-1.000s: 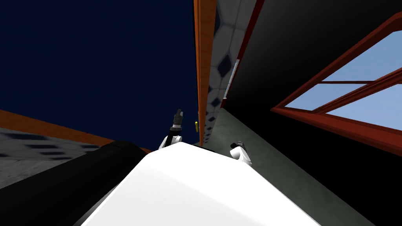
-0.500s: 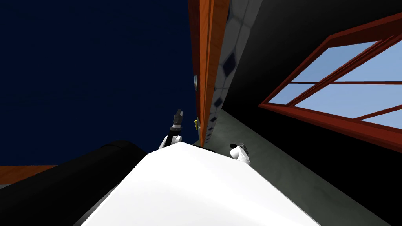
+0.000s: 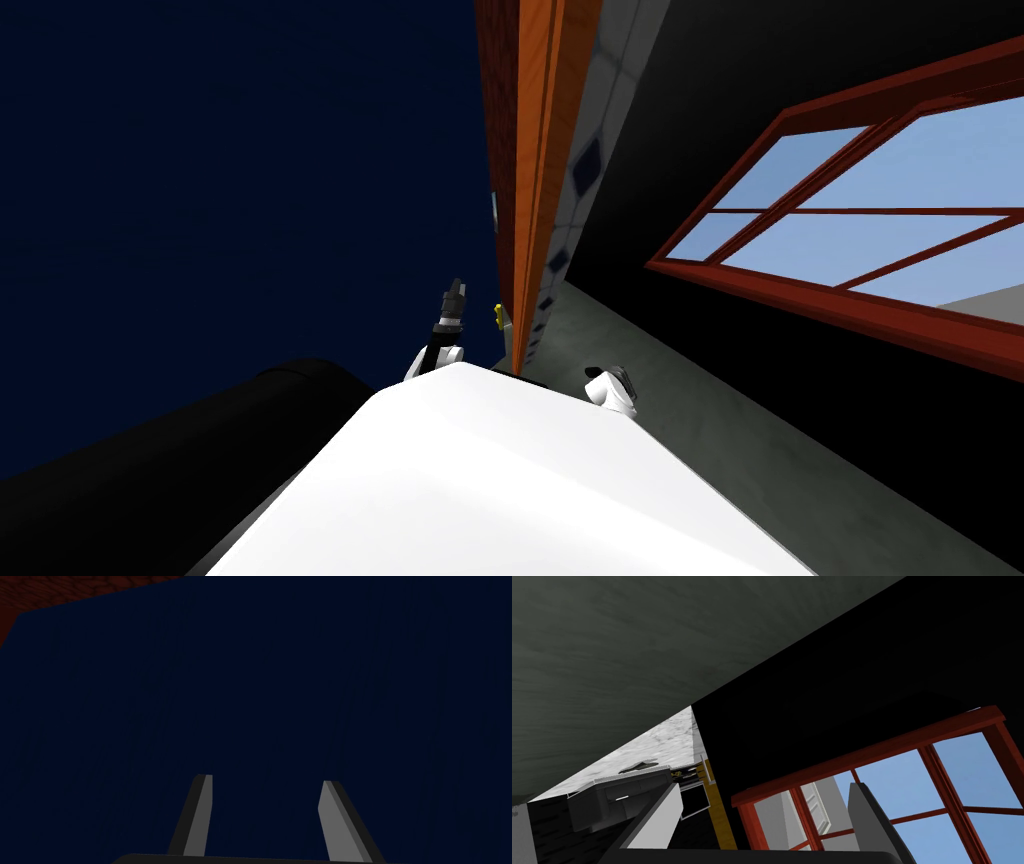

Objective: Push the door open

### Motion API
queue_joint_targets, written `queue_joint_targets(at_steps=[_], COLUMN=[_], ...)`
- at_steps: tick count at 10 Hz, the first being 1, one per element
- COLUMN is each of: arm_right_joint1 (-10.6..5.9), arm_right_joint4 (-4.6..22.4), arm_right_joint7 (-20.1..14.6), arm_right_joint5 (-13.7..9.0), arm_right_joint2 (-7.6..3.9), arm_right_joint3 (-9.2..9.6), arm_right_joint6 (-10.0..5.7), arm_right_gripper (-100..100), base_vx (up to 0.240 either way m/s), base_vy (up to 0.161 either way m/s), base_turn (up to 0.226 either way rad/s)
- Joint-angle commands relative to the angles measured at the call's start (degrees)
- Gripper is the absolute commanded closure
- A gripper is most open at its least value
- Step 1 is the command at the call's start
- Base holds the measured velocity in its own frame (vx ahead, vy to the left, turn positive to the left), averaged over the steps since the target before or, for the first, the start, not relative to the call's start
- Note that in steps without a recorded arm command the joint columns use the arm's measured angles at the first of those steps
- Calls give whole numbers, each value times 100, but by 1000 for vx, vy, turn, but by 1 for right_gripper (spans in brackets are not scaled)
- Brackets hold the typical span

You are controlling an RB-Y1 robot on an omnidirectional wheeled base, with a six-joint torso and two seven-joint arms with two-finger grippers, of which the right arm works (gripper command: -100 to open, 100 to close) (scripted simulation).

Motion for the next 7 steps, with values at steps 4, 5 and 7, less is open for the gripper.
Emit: queue_joint_targets(at_steps=[4, 5, 7], arm_right_joint1=[-45, -45, -45], arm_right_joint4=[104, 104, 104], arm_right_joint7=[-54, -54, -54], arm_right_joint5=[89, 89, 89], arm_right_joint2=[-1, -1, -1], arm_right_joint3=[-16, -16, -16], arm_right_joint6=[100, 100, 100], arm_right_gripper=[-100, -100, -100], base_vx=[-1, -1, 0], base_vy=[32, 33, 0], base_turn=[-34, -74, 0])
